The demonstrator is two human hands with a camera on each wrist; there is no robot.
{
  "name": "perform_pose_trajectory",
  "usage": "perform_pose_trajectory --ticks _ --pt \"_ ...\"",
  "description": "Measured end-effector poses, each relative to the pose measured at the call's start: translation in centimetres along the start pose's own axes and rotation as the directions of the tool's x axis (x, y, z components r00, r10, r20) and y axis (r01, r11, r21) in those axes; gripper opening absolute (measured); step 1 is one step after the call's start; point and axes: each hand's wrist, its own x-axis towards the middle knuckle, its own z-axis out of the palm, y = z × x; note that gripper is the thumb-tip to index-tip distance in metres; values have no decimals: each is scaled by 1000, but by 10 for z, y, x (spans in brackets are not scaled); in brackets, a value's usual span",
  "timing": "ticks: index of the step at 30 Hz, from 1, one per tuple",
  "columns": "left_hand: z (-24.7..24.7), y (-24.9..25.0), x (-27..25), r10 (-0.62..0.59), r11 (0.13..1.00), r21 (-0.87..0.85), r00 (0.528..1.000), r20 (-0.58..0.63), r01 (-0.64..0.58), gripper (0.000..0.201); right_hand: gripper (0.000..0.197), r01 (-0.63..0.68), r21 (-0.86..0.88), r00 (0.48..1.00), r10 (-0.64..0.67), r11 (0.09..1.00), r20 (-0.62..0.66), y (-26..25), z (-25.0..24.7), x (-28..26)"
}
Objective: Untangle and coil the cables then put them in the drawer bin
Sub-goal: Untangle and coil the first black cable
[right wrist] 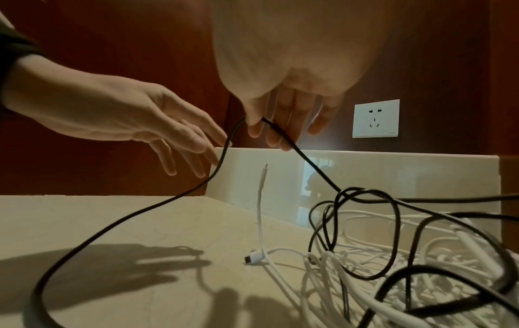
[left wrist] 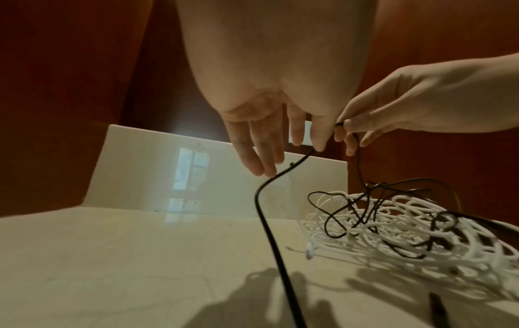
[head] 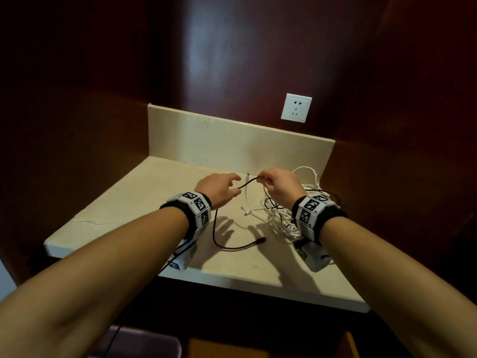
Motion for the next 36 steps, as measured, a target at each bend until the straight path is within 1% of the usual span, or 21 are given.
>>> perform_pose_trajectory --ticks 2,3,6,9,11,14,17,20,23,27,30,34,36 --pt "3 11 1 29 999 -13 999 -45 -30 32 24 18 2 1000 -18 1000 3 -1 -5 -8" --pt "4 16 1 38 999 -9 998 -48 -39 29 24 22 1 1000 -22 1000 8 -1 -7 -11" --pt "6 24 1 53 998 20 998 -24 -53 27 25 5 3 1000 -5 1000 23 0 -9 -21" --pt "5 23 -1 77 993 85 997 5 -77 27 24 -13 -2 999 13 1000 37 -1 -7 -25" --pt "3 21 -4 85 990 114 996 5 -85 28 22 -36 -43 995 40 998 87 1 -4 -26" --pt "-4 11 -12 82 990 119 996 -20 -79 28 19 -106 -105 976 124 989 178 6 1 -26" --pt "-13 -2 -19 52 987 151 998 -18 -49 28 21 -133 -139 963 161 981 215 8 2 -26" --pt "-19 -10 -26 7 981 196 1000 -5 -6 28 23 -108 -113 977 126 988 171 2 0 -25" --pt "-24 -10 -30 -15 986 166 1000 -27 19 27 24 -94 -38 986 99 995 134 -6 -2 -21" --pt "-26 3 -30 29 999 36 998 -47 -28 29 20 -68 -4 993 68 998 99 -16 -9 -23" --pt "-25 16 -27 67 997 -21 997 -41 -68 28 21 -58 11 996 57 998 68 -20 -16 -25" --pt "-20 24 -25 84 996 -20 994 -63 -86 26 20 -65 28 998 64 997 26 -20 -25 -35" --pt "-18 25 -25 80 996 31 992 -95 -78 25 21 -114 35 993 112 993 38 -18 -28 -41"
